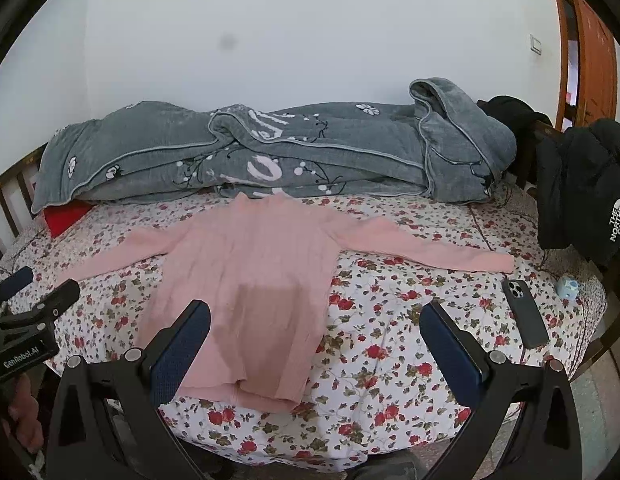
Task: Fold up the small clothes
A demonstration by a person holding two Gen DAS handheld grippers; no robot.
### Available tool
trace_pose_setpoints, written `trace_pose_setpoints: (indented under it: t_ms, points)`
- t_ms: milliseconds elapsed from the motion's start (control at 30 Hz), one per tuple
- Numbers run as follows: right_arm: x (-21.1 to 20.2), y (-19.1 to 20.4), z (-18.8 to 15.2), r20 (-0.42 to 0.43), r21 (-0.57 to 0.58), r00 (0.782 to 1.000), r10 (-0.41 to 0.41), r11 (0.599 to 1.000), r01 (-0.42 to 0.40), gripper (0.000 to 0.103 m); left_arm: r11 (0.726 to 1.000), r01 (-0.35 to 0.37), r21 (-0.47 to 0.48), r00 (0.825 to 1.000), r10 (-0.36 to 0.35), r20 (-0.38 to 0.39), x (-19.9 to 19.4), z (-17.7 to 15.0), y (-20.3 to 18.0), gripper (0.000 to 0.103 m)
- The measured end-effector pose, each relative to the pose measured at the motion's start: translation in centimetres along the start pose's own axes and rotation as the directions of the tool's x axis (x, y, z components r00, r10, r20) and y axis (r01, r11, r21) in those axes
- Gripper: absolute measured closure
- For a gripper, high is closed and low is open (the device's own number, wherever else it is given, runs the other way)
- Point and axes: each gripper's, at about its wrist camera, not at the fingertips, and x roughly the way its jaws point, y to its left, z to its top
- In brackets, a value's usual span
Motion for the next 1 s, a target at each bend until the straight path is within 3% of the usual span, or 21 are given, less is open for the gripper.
trace_pose_setpoints:
  t_ms: [1000]
  points:
    - [-0.3, 0.4, 0.5, 0.018, 0.005, 1.0, -0.018, 1.0, 0.018, 0.0, 1.0, 0.013, -0.019, 1.0, -0.013, 0.003, 0.0, 0.7, 0.8, 0.0]
